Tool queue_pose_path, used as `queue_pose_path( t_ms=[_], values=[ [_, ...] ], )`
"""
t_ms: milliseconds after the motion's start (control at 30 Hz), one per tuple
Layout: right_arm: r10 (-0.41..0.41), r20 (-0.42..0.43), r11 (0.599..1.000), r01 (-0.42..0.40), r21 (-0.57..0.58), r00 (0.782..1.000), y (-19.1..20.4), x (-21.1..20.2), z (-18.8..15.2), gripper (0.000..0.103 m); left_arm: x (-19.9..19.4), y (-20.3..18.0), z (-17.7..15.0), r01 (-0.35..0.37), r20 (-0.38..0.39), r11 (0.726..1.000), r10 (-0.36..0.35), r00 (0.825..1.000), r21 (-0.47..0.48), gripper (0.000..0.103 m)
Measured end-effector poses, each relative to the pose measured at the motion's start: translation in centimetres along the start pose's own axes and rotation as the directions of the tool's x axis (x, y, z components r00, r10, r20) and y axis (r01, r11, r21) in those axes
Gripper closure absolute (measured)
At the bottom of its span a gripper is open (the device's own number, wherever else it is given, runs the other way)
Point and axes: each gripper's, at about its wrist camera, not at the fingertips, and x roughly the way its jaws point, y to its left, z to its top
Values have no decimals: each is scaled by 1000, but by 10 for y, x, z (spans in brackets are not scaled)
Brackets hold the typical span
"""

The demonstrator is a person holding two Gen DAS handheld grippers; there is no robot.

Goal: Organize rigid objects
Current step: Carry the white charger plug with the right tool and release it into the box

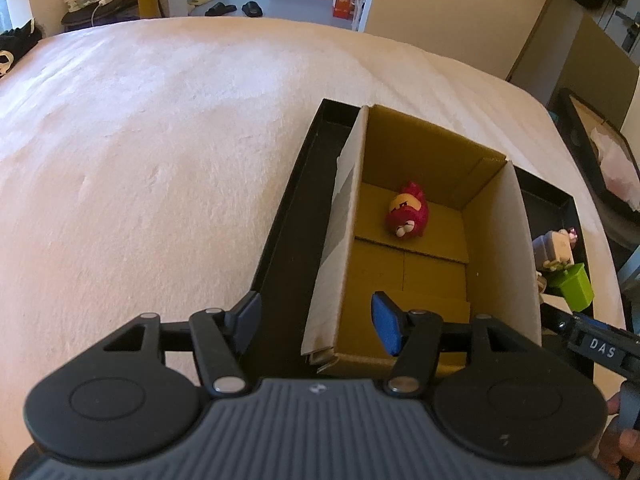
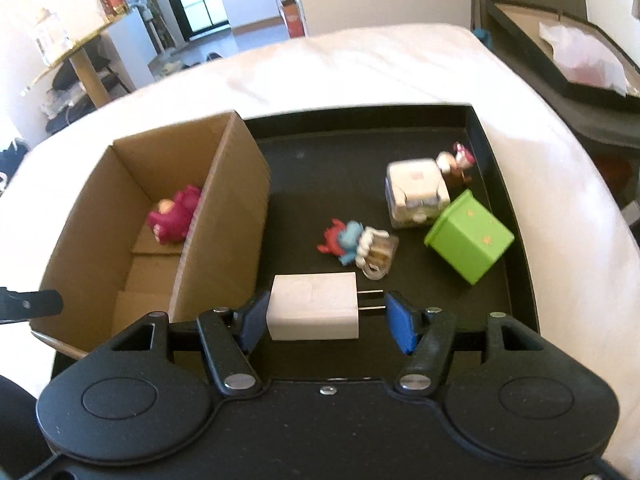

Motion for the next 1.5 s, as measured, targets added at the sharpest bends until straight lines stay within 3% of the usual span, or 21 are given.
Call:
queue_pose_path(
  t_ms=[500, 667, 833, 1133, 1500],
  values=[
    [68, 121, 994, -58, -89, 990, 27, -20, 29, 42, -3, 4, -4, 44, 36, 999, -44, 998, 6, 50],
    [128, 134, 979, -103, -177, 983, 45, -22, 44, 42, -3, 7, -5, 61, 39, 998, -61, 997, 5, 71],
    [139, 130, 961, -102, -256, 982, 61, -13, 51, 42, -2, 10, -5, 84, 41, 996, -84, 996, -13, 82],
    [152, 109, 924, -102, -368, 982, 81, 4, 58, 42, 2, 7, -4, 98, 23, 995, -98, 995, -11, 89],
    [178, 114, 860, -98, -501, 977, 100, 20, 62, 42, 10, 12, -3, 124, 6, 992, -124, 992, -10, 89]
  ],
)
